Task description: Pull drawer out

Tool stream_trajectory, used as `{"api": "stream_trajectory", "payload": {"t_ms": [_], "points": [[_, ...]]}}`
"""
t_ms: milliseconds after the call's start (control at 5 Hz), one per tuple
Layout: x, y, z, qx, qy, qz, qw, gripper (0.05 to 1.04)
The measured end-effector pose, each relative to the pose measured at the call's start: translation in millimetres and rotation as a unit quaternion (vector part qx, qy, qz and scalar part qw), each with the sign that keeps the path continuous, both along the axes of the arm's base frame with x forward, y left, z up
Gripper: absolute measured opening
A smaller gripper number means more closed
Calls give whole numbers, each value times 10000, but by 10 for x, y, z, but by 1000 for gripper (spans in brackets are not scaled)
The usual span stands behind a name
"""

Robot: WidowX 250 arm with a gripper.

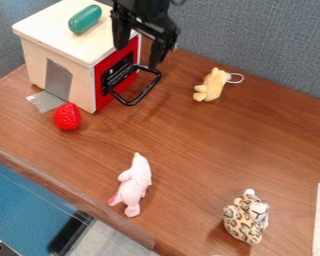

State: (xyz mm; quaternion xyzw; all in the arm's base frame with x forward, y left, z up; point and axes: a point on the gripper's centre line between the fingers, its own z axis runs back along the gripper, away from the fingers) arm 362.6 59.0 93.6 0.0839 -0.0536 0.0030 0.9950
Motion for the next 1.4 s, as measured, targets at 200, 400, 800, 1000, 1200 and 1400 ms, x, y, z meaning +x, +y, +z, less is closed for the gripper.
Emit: {"api": "stream_trajectory", "payload": {"t_ms": [200,400,800,1000,1200,1400], "points": [[-70,-98,-150,278,93,-193,9994,999],[-100,-154,-231,619,44,-264,9977,999],[-108,-27,-613,1174,357,-231,9922,999],[-14,0,-682,1264,354,-183,9912,999],[33,-17,-753,1208,421,-164,9917,947],[32,-33,-765,1156,434,-187,9922,659]]}}
